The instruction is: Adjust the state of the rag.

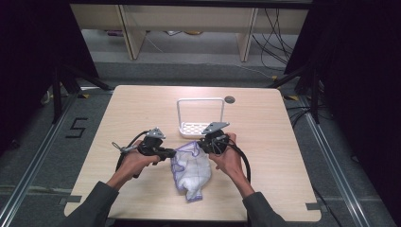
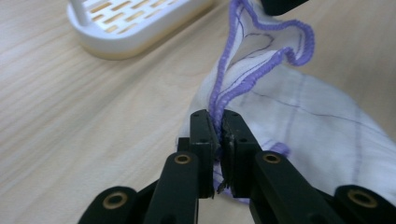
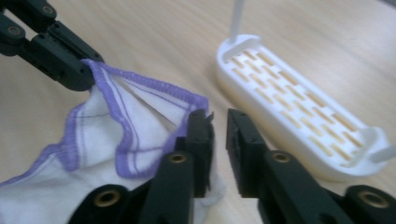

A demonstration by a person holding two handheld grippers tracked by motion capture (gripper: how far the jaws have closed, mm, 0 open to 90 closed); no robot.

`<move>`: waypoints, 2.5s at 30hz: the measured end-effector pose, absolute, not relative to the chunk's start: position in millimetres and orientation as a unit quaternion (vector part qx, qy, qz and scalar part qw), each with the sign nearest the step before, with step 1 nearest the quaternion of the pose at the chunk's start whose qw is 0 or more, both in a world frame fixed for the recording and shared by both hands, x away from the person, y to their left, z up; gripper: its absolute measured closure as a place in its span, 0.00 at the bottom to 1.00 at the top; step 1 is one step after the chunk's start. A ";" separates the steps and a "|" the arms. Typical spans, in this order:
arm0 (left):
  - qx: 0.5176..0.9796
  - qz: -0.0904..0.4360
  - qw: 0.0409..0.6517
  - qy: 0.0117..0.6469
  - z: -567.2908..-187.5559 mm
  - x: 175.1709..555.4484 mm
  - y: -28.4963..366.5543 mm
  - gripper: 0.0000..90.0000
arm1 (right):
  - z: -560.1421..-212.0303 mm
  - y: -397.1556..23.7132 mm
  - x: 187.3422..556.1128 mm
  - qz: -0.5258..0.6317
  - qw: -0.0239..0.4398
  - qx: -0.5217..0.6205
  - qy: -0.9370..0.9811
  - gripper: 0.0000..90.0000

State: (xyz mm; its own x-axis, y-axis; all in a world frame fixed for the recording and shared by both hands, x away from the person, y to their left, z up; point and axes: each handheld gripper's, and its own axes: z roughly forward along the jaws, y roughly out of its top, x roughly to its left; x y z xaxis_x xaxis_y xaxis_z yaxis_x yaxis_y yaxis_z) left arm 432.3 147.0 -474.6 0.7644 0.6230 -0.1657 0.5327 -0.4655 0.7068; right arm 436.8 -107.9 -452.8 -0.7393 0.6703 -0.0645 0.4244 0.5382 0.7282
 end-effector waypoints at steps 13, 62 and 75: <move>0.846 0.059 0.377 0.374 -481.8 428.9 165.9 0.55 | -460.6 -76.9 391.7 0.341 0.112 0.263 0.895 0.74; 0.841 0.065 0.375 0.385 -480.1 396.2 191.8 0.54 | -454.4 -86.9 353.4 0.365 0.056 0.260 0.892 0.73; 0.840 0.066 0.364 0.398 -478.9 406.4 201.7 0.54 | -481.1 -29.2 392.8 0.288 0.058 0.258 0.920 0.74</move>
State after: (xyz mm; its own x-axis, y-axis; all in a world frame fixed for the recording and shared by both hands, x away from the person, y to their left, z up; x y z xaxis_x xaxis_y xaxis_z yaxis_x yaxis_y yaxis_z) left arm 406.4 201.7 -478.9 0.6743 0.7167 -0.1780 0.6202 -0.4188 0.6633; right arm 392.8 -29.2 -481.1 -0.8607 0.5074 0.0422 0.4408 0.7011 0.5605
